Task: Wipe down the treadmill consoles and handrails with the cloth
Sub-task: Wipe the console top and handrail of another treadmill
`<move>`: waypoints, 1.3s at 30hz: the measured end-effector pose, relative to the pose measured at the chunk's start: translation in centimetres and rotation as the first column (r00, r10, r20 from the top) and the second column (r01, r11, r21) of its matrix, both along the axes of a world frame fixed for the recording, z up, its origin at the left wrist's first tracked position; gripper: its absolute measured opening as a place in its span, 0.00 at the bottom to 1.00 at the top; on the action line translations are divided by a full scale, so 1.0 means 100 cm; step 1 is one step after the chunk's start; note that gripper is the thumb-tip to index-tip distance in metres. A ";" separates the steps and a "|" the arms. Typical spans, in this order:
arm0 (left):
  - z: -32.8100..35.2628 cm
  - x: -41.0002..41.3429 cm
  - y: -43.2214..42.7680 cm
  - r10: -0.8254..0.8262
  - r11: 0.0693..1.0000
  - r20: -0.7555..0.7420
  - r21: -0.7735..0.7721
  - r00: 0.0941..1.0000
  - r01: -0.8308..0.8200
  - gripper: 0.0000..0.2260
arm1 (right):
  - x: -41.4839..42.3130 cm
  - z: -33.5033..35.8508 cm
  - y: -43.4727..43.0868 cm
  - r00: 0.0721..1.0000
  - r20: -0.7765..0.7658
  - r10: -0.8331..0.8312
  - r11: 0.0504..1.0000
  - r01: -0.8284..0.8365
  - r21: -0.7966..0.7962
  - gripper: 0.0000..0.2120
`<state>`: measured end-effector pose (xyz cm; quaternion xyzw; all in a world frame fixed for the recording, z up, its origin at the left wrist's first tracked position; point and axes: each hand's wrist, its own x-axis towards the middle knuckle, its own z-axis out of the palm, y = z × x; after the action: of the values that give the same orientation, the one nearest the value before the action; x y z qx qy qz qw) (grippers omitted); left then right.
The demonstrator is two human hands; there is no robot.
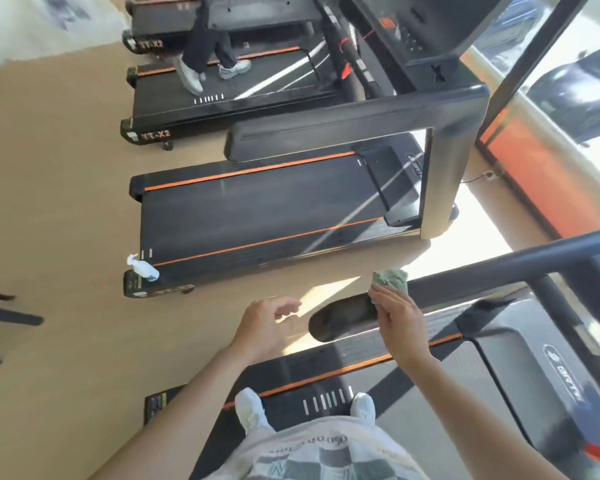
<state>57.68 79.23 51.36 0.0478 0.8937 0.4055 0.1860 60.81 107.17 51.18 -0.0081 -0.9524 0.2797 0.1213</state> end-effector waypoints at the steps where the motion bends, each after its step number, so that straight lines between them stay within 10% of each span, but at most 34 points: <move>1: 0.000 -0.002 -0.006 0.000 1.000 0.000 -0.002 1.000 0.000 0.11 | -0.001 0.002 -0.017 0.999 0.033 0.021 1.000 -0.021 -0.010 0.11; 8: 0.005 -0.016 -0.054 -0.096 0.983 0.093 0.166 0.991 0.080 0.26 | -0.023 0.038 -0.127 0.899 0.399 0.181 0.885 0.028 -0.465 0.12; 17: 0.021 -0.023 -0.130 0.162 0.861 0.182 0.454 0.970 -0.229 0.05 | -0.041 0.049 -0.202 0.903 0.400 0.153 0.637 0.219 -0.739 0.03; 20: 0.017 -0.038 -0.140 0.234 0.823 0.236 0.468 0.943 -0.321 0.04 | -0.053 0.050 -0.205 0.841 0.427 0.332 0.548 0.196 -0.813 0.16; 23: 0.018 -0.060 -0.143 0.257 0.799 0.276 0.478 0.926 -0.365 0.04 | -0.073 0.040 -0.203 0.827 0.431 0.362 0.695 0.068 -0.716 0.28; 31: 0.043 -0.144 -0.138 0.294 0.844 0.184 0.411 0.938 -0.345 0.04 | -0.150 0.024 -0.188 0.802 0.552 0.230 0.936 -0.027 -0.351 0.05; 39: 0.075 -0.232 -0.112 -0.029 0.969 0.054 0.247 0.998 0.015 0.03 | -0.244 0.035 -0.190 0.879 0.232 0.416 0.771 -0.207 -0.602 0.35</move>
<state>34.44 67.99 58.83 0.0687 0.8300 0.5126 0.2086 36.37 88.13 54.64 0.0675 -0.8210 0.5565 -0.1078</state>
